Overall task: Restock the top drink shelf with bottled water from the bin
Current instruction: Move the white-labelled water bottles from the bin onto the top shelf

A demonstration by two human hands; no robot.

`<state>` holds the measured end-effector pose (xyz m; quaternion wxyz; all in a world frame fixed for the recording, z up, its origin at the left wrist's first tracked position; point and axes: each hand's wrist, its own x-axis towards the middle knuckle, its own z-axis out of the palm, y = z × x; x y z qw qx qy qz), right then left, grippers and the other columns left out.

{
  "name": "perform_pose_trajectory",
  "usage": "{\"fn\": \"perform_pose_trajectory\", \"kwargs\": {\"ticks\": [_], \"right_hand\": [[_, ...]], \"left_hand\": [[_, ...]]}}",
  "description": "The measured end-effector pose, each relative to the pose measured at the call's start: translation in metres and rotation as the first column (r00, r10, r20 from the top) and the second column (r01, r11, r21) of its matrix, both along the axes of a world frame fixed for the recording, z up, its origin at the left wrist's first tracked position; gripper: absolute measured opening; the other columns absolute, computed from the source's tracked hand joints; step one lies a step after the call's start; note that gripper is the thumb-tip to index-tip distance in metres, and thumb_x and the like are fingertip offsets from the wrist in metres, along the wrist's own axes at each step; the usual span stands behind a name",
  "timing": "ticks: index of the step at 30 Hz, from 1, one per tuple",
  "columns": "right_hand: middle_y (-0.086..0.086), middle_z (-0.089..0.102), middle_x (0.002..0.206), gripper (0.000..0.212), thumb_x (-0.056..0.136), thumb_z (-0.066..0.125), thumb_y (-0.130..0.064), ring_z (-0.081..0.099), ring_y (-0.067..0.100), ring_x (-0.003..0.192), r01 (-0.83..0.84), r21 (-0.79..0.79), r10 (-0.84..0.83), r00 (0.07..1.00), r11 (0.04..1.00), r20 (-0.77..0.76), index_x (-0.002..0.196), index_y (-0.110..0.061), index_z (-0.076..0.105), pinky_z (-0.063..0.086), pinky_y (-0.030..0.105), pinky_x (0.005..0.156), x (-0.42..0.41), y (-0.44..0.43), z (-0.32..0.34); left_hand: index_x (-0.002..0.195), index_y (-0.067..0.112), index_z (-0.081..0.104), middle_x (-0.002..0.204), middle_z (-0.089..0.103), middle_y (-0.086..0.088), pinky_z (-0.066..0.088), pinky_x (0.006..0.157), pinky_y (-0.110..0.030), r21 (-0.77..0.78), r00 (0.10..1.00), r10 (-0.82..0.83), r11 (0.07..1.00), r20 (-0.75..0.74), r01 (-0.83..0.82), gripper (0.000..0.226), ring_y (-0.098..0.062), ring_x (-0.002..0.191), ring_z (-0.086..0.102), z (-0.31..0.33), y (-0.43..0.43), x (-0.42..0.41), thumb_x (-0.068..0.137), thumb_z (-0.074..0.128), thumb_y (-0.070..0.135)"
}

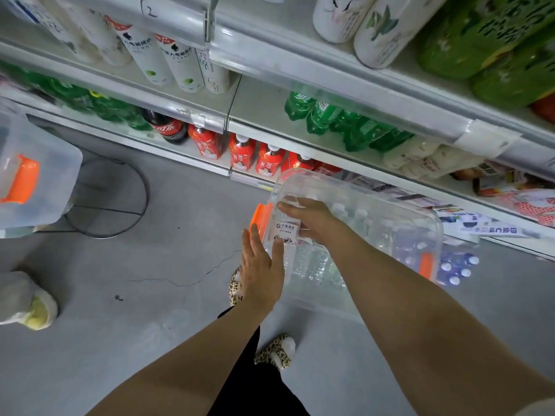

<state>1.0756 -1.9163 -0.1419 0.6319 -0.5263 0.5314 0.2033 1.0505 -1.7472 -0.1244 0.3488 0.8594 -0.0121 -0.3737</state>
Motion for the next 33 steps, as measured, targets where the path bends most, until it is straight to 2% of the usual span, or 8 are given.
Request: {"fn": "perform_pose_trajectory", "kwargs": {"ticks": [6, 11, 14, 20, 24, 29, 30, 33], "right_hand": [[0.005, 0.075, 0.118, 0.040, 0.079, 0.089, -0.024, 0.075, 0.025, 0.101, 0.220, 0.027, -0.221, 0.969, 0.975, 0.108, 0.115, -0.027, 0.073, 0.061, 0.041, 0.089, -0.024, 0.001, 0.017], [0.004, 0.073, 0.122, 0.066, 0.075, 0.091, -0.023, 0.075, 0.025, 0.101, 0.330, -0.016, -0.324, 0.934, 0.944, 0.148, 0.135, -0.023, 0.064, 0.058, 0.046, 0.095, -0.054, -0.013, 0.042], [0.004, 0.075, 0.118, 0.071, 0.071, 0.093, -0.024, 0.075, 0.025, 0.097, 0.331, -0.034, -0.321, 0.931, 0.943, 0.173, 0.136, -0.025, 0.064, 0.058, 0.048, 0.094, -0.071, -0.033, 0.061], [0.010, 0.070, 0.128, 0.078, 0.076, 0.090, -0.021, 0.072, 0.026, 0.104, 0.302, -0.109, -0.269, 0.931, 0.947, 0.248, 0.144, -0.014, 0.054, 0.057, 0.046, 0.097, -0.099, -0.071, 0.101], [0.008, 0.075, 0.119, 0.067, 0.078, 0.088, -0.018, 0.074, 0.017, 0.093, 0.241, -0.114, -0.196, 0.930, 0.964, 0.310, 0.139, -0.012, 0.061, 0.060, 0.030, 0.076, -0.114, -0.094, 0.127], [-0.005, 0.078, 0.097, 0.066, 0.078, 0.089, -0.016, 0.075, 0.012, 0.076, 0.213, -0.172, -0.131, 0.909, 0.962, 0.396, 0.137, -0.013, 0.060, 0.058, 0.026, 0.061, -0.129, -0.119, 0.167], [-0.008, 0.076, 0.095, 0.069, 0.076, 0.090, -0.017, 0.075, 0.012, 0.078, 0.221, -0.184, -0.126, 0.897, 0.958, 0.423, 0.137, -0.013, 0.059, 0.058, 0.027, 0.063, -0.133, -0.121, 0.178], [-0.004, 0.069, 0.117, 0.080, 0.073, 0.093, -0.024, 0.071, 0.019, 0.099, 0.259, -0.251, -0.112, 0.869, 0.933, 0.482, 0.142, -0.013, 0.055, 0.056, 0.036, 0.086, -0.143, -0.127, 0.217]], "left_hand": [[0.159, 0.029, 0.006, 0.167, 0.002, -0.004, 0.018, 0.119, -0.050, -0.045, 0.998, 0.048, 0.998, -0.031, -0.049, 0.070, -0.030, 0.151, 0.013, 0.000, 0.000, 0.002, 0.100, 0.030, 0.058], [0.159, 0.022, 0.007, 0.167, 0.000, -0.007, 0.013, 0.121, -0.046, -0.038, 0.998, 0.017, 0.999, -0.061, -0.019, 0.066, -0.029, 0.153, 0.005, 0.004, 0.001, 0.011, 0.104, 0.031, 0.049], [0.159, 0.020, 0.008, 0.167, 0.001, -0.007, 0.010, 0.122, -0.047, -0.031, 0.998, -0.015, 0.999, -0.066, 0.013, 0.064, -0.029, 0.153, 0.004, 0.004, 0.000, 0.017, 0.105, 0.029, 0.047], [0.160, 0.017, 0.002, 0.167, -0.002, -0.008, 0.005, 0.123, -0.044, 0.050, 0.995, 0.072, 0.996, -0.073, -0.068, 0.072, -0.027, 0.153, 0.002, 0.014, -0.016, 0.007, 0.103, 0.024, 0.055], [0.159, 0.013, 0.005, 0.166, 0.002, -0.013, 0.004, 0.123, -0.046, 0.094, 0.990, 0.142, 0.986, -0.023, -0.139, 0.076, -0.029, 0.153, 0.004, 0.036, -0.034, -0.008, 0.102, 0.023, 0.059], [0.159, 0.010, 0.004, 0.167, 0.000, -0.007, 0.002, 0.123, -0.039, -0.066, 0.992, 0.128, 0.990, 0.002, -0.127, 0.070, -0.021, 0.154, 0.000, 0.088, -0.065, -0.027, 0.105, 0.024, 0.051], [0.159, 0.012, 0.006, 0.167, 0.002, -0.005, 0.004, 0.124, -0.039, -0.118, 0.993, 0.119, 0.986, 0.012, -0.117, 0.070, -0.021, 0.154, 0.002, 0.103, -0.072, -0.031, 0.105, 0.024, 0.052], [0.159, 0.014, 0.013, 0.167, 0.009, -0.002, 0.007, 0.124, -0.037, -0.285, 0.997, 0.061, 0.957, 0.042, -0.047, 0.070, -0.018, 0.153, 0.009, 0.157, -0.093, -0.034, 0.104, 0.023, 0.055]]}}
